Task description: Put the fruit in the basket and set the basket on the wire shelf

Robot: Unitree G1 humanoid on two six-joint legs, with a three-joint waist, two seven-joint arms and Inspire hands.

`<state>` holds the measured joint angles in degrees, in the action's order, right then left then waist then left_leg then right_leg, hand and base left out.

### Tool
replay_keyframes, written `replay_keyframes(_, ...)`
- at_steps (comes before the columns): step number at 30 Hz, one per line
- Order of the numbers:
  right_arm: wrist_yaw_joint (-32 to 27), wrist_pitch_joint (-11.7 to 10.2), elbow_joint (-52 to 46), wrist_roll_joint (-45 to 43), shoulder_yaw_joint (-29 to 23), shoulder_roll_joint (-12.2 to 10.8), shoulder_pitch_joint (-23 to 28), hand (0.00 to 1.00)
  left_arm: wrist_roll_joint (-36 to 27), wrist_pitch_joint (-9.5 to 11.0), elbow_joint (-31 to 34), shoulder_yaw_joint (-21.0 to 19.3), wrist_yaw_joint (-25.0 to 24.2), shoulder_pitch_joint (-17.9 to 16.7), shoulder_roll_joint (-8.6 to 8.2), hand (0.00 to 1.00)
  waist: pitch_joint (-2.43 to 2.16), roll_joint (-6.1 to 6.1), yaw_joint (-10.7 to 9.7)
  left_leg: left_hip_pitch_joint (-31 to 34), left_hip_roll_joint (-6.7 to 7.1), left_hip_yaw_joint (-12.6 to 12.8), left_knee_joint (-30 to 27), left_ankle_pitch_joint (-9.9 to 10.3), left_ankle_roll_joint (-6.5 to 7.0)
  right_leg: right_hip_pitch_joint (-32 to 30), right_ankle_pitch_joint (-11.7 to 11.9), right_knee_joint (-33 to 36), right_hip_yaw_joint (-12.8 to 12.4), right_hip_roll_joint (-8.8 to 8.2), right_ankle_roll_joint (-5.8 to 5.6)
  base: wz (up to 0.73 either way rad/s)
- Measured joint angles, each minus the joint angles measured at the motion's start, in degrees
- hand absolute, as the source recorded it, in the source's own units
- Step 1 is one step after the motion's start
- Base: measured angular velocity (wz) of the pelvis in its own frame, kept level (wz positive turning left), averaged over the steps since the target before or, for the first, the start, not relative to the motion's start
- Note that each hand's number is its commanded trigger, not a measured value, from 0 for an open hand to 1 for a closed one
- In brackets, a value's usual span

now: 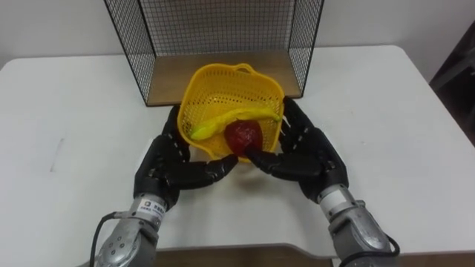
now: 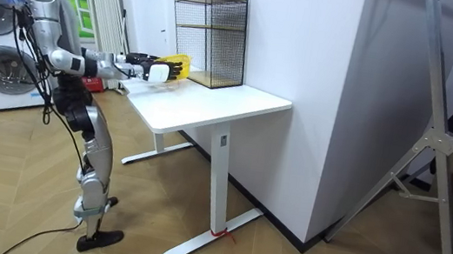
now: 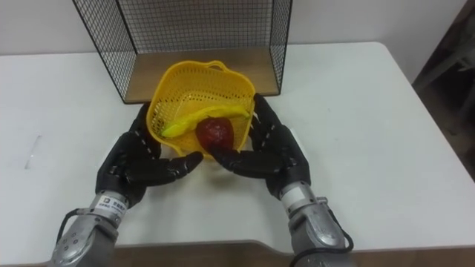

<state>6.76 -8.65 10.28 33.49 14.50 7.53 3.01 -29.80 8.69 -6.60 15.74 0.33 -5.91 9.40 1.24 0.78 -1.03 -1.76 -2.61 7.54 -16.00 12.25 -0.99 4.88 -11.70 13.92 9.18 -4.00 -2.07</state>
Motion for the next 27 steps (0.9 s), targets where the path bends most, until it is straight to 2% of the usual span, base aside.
replay_keyframes(3,0.0,0.0,0.0,0.1,0.0,-0.1,-0.1,0.00,0.0,0.0,0.0,0.0,0.0,0.0,-0.28,0.00,0.00,-0.03,0.1,0.0,-0.17,0.0,-1.1,0.2,0.15,-0.1,-0.4,1.2,0.2,-0.07,0.03,0.00)
replay_keyframes(6,0.0,0.0,0.0,0.1,0.0,-0.2,-0.2,0.00,0.0,0.0,0.0,-0.4,0.0,0.0,0.00,0.00,0.08,-0.66,0.3,0.4,-0.68,-0.1,-3.6,1.4,-0.17,-1.1,-2.1,4.5,0.3,-0.04,0.56,0.00)
replay_keyframes(8,0.3,0.0,0.0,0.1,0.0,-0.3,-0.2,0.00,0.0,0.0,0.0,-0.4,0.0,0.0,0.31,0.00,0.10,-1.13,0.6,1.4,-1.71,-0.2,-7.4,3.1,-0.70,-2.1,-4.2,7.6,0.4,0.33,1.13,-0.02)
replay_keyframes(10,1.0,0.0,0.3,0.8,0.0,-0.3,-0.2,0.00,0.0,0.0,0.0,-0.9,0.0,0.0,0.45,0.00,0.09,-1.21,1.6,2.9,-3.92,-0.6,-12.9,5.6,-1.90,-3.1,-6.4,11.2,0.5,1.74,2.40,-0.08)
replay_keyframes(12,1.5,0.0,0.3,0.9,-0.1,-0.4,-0.2,0.00,0.0,0.0,0.0,-1.4,0.0,-0.1,0.65,0.00,-0.06,-1.46,2.3,4.1,-5.16,-1.4,-16.4,6.3,-2.74,-3.6,-8.0,13.6,0.6,2.74,3.23,0.00)
replay_keyframes(15,1.9,0.0,0.3,1.0,0.1,-0.1,-0.1,0.00,0.0,0.0,0.0,-1.5,0.0,-0.1,0.70,0.00,0.03,-1.14,3.0,7.7,-6.86,-2.7,-25.4,5.5,-2.50,-4.0,-10.3,16.7,0.4,3.50,4.52,0.00)
replay_keyframes(17,2.0,0.0,0.3,0.3,0.0,-0.3,-0.2,0.00,0.0,0.0,0.0,-2.0,0.0,-0.1,0.32,0.00,-0.13,-1.13,3.0,8.5,-6.86,-3.3,-27.7,4.2,-2.51,-3.9,-11.1,18.0,0.1,3.48,5.15,-0.03)
replay_keyframes(18,2.0,0.0,0.3,-0.1,0.1,-0.4,-0.2,0.00,0.0,0.0,0.0,-2.3,0.0,-0.1,0.33,0.00,-0.25,-1.09,2.9,8.8,-6.71,-3.3,-27.5,3.5,-2.41,-3.7,-10.7,18.1,-0.1,3.40,5.73,0.00)
replay_keyframes(19,2.2,0.0,0.3,0.1,0.5,-0.2,-0.3,0.00,0.0,0.0,0.0,-2.5,0.0,-0.1,0.13,0.00,-0.27,-1.54,3.1,9.5,-5.90,-3.3,-26.4,3.7,-2.55,-3.5,-10.5,18.1,-0.5,3.01,6.04,0.00)
replay_keyframes(20,2.1,0.0,0.3,0.3,0.3,-0.1,-0.3,0.00,0.0,0.0,0.0,-2.5,-0.2,0.0,0.04,0.00,-0.30,-1.53,3.0,10.0,-4.92,-3.1,-25.0,3.8,-2.40,-3.7,-10.5,18.0,-0.5,2.65,6.03,0.00)
replay_keyframes(21,2.1,0.0,0.3,0.5,0.3,-0.1,-0.5,0.00,0.0,0.0,0.2,-2.5,-0.7,0.0,-0.02,0.00,-0.29,-1.59,3.0,11.7,-2.96,-2.7,-20.7,3.6,-2.13,-4.3,-10.4,18.0,-0.7,1.94,5.96,-0.15)
replay_keyframes(22,2.1,0.0,0.3,0.6,0.4,-0.1,-0.7,0.00,0.0,0.0,0.5,-2.5,-0.7,0.0,-0.06,0.00,-0.36,-1.42,3.3,13.6,-1.63,-1.9,-15.6,2.0,-1.66,-5.0,-10.4,18.0,-1.0,1.89,5.92,-0.28)
replay_keyframes(23,2.1,0.0,0.4,0.8,0.6,-0.1,-0.8,0.00,0.0,0.0,0.6,-2.6,-0.7,0.0,-0.06,0.00,-0.36,-1.40,3.4,14.1,-1.34,-1.6,-14.2,-0.5,-0.71,-5.2,-10.5,18.0,-1.0,1.85,5.97,-0.47)
replay_keyframes(24,2.1,0.0,0.7,0.9,0.9,-0.1,-0.8,0.00,0.0,0.0,0.6,-2.5,-0.7,0.0,-0.09,0.00,-0.52,-1.40,4.2,13.9,-0.87,-1.9,-12.6,-4.4,0.28,-5.0,-10.7,17.9,-1.3,1.98,5.89,-0.18)
replay_keyframes(25,2.1,0.0,1.0,0.9,0.8,-0.3,-0.8,0.00,0.0,0.0,0.8,-2.7,-0.8,0.1,0.27,0.00,-0.80,-2.40,3.6,13.1,0.10,-2.1,-11.4,-4.5,0.34,-4.5,-11.1,17.5,-1.2,1.47,5.35,0.00)
replay_keyframes(27,2.2,0.0,1.0,0.9,0.8,-0.1,-1.1,0.00,0.0,0.0,1.7,-2.7,-0.8,0.1,0.53,0.00,-0.75,-3.46,2.9,13.3,0.60,-2.1,-11.0,-4.7,0.87,-4.5,-11.0,16.5,-1.0,1.12,5.13,0.09)
